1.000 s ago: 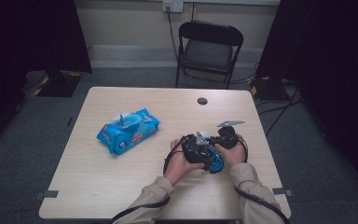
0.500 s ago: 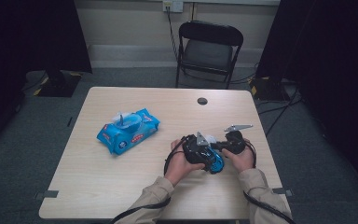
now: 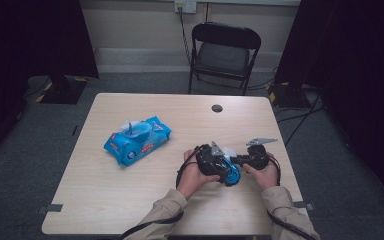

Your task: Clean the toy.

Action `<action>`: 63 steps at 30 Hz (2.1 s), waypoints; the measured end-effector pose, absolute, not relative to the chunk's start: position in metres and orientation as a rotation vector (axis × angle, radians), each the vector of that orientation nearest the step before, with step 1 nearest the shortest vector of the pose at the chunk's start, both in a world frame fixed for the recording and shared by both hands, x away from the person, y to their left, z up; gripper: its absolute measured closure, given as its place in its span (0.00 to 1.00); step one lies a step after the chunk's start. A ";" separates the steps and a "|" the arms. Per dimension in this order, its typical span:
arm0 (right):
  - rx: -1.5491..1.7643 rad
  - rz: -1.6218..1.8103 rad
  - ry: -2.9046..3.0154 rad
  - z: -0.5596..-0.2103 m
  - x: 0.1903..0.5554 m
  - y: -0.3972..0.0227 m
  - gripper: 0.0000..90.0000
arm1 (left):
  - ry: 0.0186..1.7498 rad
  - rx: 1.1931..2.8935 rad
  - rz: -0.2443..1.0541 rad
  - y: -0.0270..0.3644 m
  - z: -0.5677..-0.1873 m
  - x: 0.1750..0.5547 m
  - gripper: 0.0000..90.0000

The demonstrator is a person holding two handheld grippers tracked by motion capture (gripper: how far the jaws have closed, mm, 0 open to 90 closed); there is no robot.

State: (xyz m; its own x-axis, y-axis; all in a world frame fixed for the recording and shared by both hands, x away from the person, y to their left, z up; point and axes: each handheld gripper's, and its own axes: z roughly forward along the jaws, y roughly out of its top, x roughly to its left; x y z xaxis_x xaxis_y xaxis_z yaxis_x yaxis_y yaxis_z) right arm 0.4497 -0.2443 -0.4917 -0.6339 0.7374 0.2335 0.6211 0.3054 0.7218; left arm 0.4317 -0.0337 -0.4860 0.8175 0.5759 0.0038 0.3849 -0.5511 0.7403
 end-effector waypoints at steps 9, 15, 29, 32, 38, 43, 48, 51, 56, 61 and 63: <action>1.288 1.178 2.369 -0.491 0.452 -0.255 0.78 | 0.703 2.219 0.316 -0.034 -0.486 0.431 0.00; 1.251 1.143 2.390 -0.497 0.451 -0.254 0.87 | 0.703 2.220 0.316 -0.034 -0.486 0.432 0.00; 1.226 1.188 2.478 -0.497 0.438 -0.257 0.92 | 0.706 2.216 0.323 -0.034 -0.487 0.431 0.01; 1.196 1.165 2.491 -0.495 0.433 -0.259 0.92 | 0.706 2.216 0.322 -0.034 -0.486 0.431 0.01; 1.198 1.161 2.511 -0.494 0.427 -0.267 0.92 | 0.706 2.215 0.323 -0.034 -0.487 0.431 0.01; 1.204 1.147 2.508 -0.492 0.423 -0.271 0.92 | 0.707 2.213 0.323 -0.034 -0.487 0.431 0.01; 1.236 1.172 2.434 -0.487 0.425 -0.277 0.92 | 0.708 2.212 0.326 -0.034 -0.487 0.430 0.01; 1.261 1.209 2.387 -0.483 0.430 -0.279 0.92 | 0.707 2.214 0.326 -0.034 -0.487 0.430 0.01; 1.278 1.238 2.338 -0.477 0.441 -0.276 0.92 | 0.706 2.204 0.329 -0.034 -0.488 0.430 0.00; 1.296 1.263 2.304 -0.471 0.457 -0.265 0.92 | 0.702 2.204 0.328 -0.033 -0.488 0.430 0.00; 1.298 1.259 2.303 -0.471 0.463 -0.259 0.92 | 0.701 2.204 0.328 -0.033 -0.488 0.430 0.00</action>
